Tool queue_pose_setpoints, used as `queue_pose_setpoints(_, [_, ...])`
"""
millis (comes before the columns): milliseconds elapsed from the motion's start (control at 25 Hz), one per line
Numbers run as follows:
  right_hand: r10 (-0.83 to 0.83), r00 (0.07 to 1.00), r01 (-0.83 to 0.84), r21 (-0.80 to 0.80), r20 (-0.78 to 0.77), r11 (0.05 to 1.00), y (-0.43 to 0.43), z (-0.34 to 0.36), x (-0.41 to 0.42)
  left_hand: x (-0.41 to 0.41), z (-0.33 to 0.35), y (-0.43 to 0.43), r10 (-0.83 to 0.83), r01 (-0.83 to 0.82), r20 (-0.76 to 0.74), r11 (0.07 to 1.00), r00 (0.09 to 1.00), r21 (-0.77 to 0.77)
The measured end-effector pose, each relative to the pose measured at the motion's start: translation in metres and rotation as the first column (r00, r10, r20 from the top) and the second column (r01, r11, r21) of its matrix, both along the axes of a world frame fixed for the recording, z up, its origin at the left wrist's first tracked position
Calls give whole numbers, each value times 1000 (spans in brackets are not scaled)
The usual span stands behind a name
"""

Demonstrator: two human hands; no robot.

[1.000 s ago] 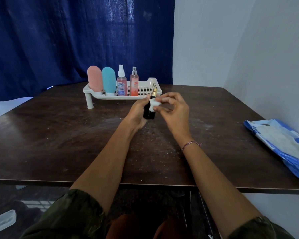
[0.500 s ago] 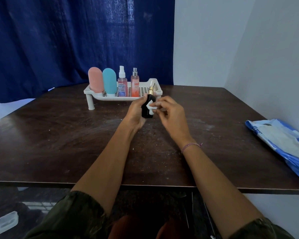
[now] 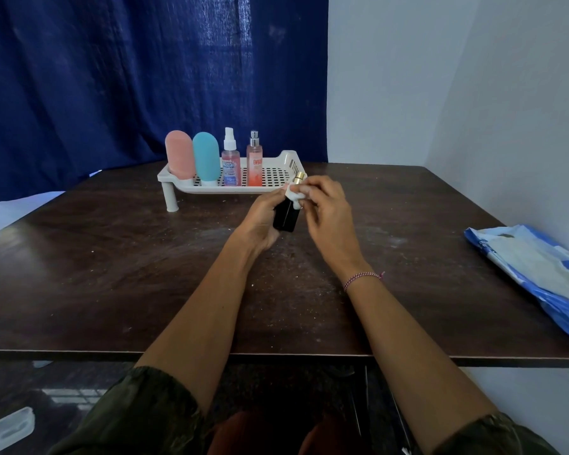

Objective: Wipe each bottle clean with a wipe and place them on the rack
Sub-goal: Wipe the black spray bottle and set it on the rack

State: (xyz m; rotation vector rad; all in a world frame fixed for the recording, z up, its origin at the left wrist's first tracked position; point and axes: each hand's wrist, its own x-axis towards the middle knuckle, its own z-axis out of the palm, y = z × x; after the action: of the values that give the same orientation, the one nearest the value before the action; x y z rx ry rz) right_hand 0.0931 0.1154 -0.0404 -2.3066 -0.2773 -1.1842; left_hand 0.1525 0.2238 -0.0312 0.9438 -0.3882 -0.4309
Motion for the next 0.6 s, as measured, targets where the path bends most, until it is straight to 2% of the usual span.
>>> queue_pose_setpoints(360, [35, 990, -17, 132, -138, 991, -7, -4, 7, 3, -1, -2, 93, -93, -21, 996, 995, -13])
queue_pose_setpoints(600, [90, 990, -68, 199, -105, 978, -5, -5, 7, 4, -2, -4, 134, -135, -77, 991, 988, -19])
